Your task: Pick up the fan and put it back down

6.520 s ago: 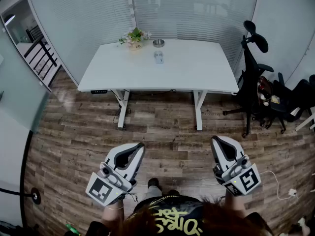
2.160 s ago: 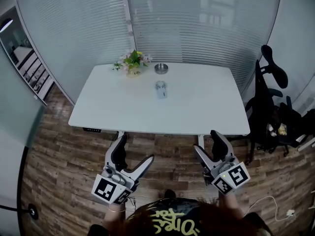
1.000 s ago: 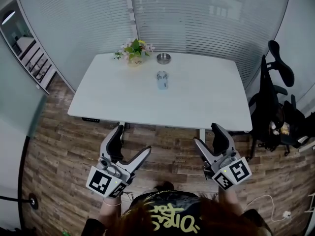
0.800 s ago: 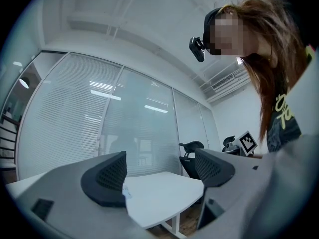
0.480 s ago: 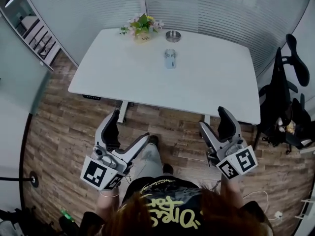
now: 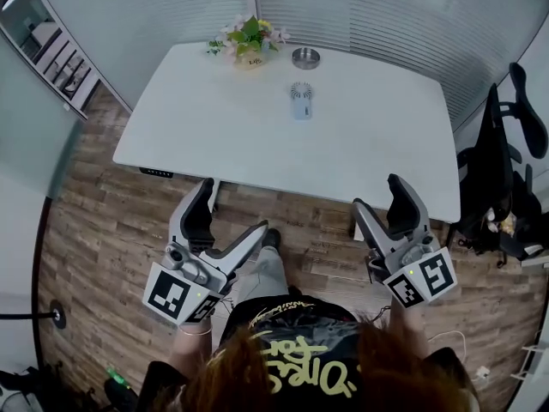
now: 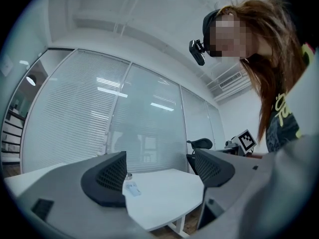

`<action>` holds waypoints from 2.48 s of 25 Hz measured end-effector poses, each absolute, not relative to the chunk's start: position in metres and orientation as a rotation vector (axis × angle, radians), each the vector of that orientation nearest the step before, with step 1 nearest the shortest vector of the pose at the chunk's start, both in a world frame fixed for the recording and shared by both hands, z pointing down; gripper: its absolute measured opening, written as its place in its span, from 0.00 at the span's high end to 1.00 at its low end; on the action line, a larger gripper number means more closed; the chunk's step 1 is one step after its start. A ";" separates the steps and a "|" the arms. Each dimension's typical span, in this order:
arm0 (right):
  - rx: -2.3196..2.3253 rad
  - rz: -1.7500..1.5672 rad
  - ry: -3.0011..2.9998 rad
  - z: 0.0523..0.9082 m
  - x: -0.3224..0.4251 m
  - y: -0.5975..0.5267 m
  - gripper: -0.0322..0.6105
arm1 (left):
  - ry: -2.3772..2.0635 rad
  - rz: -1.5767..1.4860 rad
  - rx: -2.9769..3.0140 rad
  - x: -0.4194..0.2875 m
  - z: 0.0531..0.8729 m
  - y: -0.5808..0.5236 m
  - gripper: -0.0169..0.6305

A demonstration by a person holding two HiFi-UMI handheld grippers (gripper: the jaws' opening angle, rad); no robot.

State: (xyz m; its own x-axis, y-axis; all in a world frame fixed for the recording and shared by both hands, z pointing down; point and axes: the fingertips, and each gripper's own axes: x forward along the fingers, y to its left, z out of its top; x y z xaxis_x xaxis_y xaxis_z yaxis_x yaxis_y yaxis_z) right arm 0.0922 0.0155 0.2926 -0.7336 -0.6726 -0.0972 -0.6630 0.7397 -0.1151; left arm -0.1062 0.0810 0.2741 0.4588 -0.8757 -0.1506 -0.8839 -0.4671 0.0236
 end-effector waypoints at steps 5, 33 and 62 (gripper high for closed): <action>-1.100 -0.092 2.801 0.291 0.077 -0.016 0.46 | 1.560 0.236 -2.638 -0.120 0.275 0.043 0.32; -1.294 -0.107 2.736 0.282 -0.013 -0.203 0.46 | 1.375 0.254 -2.778 -0.207 0.266 -0.168 0.33; -1.520 -0.382 2.937 0.428 -0.076 -0.307 0.36 | 1.508 0.198 -2.802 -0.256 0.307 -0.198 0.32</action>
State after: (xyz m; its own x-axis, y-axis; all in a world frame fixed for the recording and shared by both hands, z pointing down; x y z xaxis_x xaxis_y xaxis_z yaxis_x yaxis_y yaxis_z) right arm -0.0757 -0.3074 0.4278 -0.5693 -0.7772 0.2681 -0.8199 0.5607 -0.1155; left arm -0.2560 -0.1976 0.3065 0.5450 -0.8339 -0.0868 -0.8281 -0.5516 0.1000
